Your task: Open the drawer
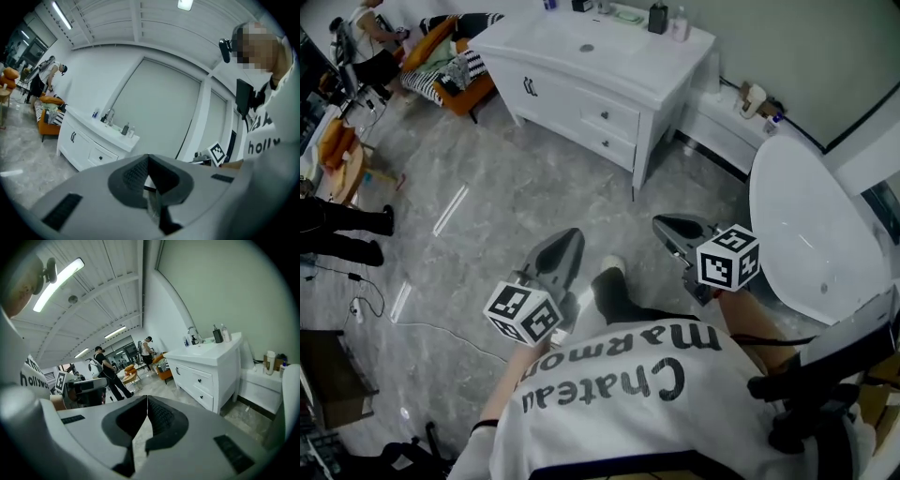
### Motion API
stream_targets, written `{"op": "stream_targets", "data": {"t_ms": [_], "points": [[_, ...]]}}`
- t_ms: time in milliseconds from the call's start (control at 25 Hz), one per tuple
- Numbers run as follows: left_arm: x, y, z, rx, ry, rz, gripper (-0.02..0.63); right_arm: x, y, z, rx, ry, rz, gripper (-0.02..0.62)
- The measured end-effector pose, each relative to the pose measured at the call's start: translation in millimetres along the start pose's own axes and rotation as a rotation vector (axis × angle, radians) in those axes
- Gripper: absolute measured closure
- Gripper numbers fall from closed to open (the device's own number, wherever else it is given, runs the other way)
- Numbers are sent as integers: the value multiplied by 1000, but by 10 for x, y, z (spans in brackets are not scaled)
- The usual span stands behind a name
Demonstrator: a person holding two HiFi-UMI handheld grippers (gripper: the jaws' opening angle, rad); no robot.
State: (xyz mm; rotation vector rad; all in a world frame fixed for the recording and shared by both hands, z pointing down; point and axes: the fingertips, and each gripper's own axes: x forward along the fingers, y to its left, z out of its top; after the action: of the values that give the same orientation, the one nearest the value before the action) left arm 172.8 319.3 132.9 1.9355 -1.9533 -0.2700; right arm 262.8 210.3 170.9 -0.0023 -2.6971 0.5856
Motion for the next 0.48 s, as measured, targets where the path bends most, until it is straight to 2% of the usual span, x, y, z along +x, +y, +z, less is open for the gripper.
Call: {"op": "stream_targets", "data": {"t_ms": [200, 360, 480], "points": [[398, 495, 144, -28, 56, -26, 609, 590, -433, 337, 48, -12, -17, 583], [717, 924, 381, -66, 94, -42, 609, 977, -637, 747, 14, -29, -15, 583], [926, 1177, 573, -85, 90, -48, 609, 1180, -783, 1029, 16, -66, -12, 583]]}}
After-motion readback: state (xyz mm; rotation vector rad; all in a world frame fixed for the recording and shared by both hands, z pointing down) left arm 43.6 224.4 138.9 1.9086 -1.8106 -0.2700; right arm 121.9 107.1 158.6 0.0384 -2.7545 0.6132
